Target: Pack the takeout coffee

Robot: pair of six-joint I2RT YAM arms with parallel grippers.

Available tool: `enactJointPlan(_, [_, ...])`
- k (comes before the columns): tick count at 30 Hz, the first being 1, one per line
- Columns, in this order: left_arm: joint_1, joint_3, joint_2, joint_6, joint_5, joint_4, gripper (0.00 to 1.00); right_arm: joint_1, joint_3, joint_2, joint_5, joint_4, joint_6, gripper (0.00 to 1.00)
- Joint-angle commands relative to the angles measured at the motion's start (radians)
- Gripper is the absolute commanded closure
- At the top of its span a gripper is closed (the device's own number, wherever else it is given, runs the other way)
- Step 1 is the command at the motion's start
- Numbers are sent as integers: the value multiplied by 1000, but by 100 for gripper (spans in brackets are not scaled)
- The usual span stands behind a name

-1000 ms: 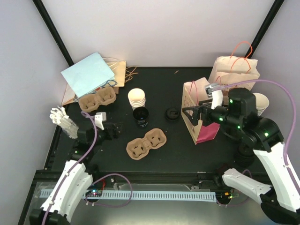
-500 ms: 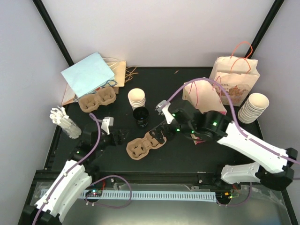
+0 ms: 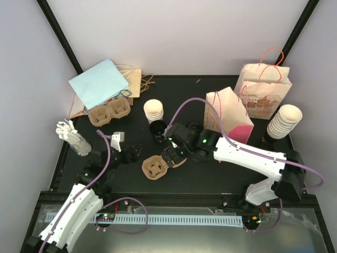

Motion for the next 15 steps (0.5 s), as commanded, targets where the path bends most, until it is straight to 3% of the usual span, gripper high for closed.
enactJointPlan(1, [-5,-14,-12,-5,-26,0,1,33,-15,52,55,80,52,0])
enactJointPlan(5, [-5,-21,-11,9,-38,18,1,38,-34,126,59,134,124,0])
enactJointPlan(10, [-5,-43,-16,41,-65,72,1,39,-46,226,-35,212,123,0])
enactJointPlan(15, [-6,-47,-29,98,-111,102,1,39,-27,276,-17,210,121,4])
